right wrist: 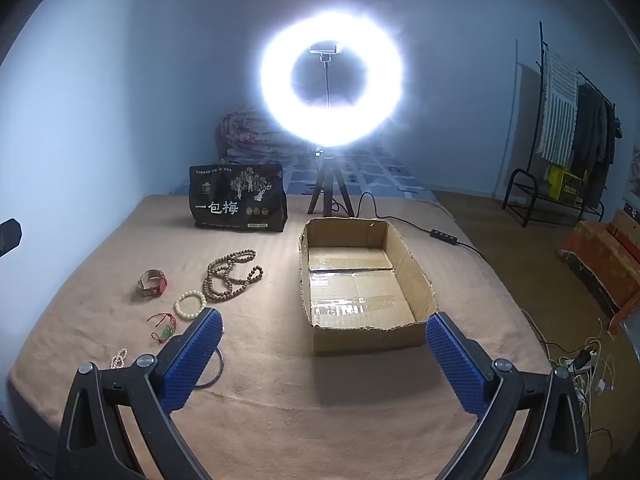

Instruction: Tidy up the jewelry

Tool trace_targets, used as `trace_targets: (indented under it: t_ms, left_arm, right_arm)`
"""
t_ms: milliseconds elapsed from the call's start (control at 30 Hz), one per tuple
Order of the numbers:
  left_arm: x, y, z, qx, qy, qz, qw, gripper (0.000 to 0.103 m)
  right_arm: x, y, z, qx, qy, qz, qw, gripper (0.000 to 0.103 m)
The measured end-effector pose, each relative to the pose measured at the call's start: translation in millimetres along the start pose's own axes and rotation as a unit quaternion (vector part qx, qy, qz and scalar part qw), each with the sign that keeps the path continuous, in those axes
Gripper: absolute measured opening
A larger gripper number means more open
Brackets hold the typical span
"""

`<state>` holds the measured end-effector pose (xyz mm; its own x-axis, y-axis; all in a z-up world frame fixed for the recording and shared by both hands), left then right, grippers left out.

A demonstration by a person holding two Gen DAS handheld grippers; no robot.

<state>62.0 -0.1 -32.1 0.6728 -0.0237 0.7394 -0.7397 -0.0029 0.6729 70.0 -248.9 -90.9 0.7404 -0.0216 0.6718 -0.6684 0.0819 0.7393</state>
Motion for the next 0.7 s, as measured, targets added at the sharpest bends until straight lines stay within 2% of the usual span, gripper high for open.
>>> trace_targets:
  t_ms: [700]
  left_arm:
    - [0.1, 0.2, -0.1, 0.003, -0.003, 0.001, 1.0, 0.101]
  right_arm:
    - [1.3, 1.8, 1.3, 0.0, 0.0, -0.002, 1.0, 0.103]
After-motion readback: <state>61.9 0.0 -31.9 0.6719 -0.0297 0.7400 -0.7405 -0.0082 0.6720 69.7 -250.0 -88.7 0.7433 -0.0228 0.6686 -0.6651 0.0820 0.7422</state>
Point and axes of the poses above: each gripper's, at about its wrist camera, not at the fingertips, and y roughly against the way its jaws point, z to its right, x to its top, the point moved 7 cm from there along -y, roughly the way its jaws point, and after that the axes turned 15 degrees about -z, right-handed, at the moved point
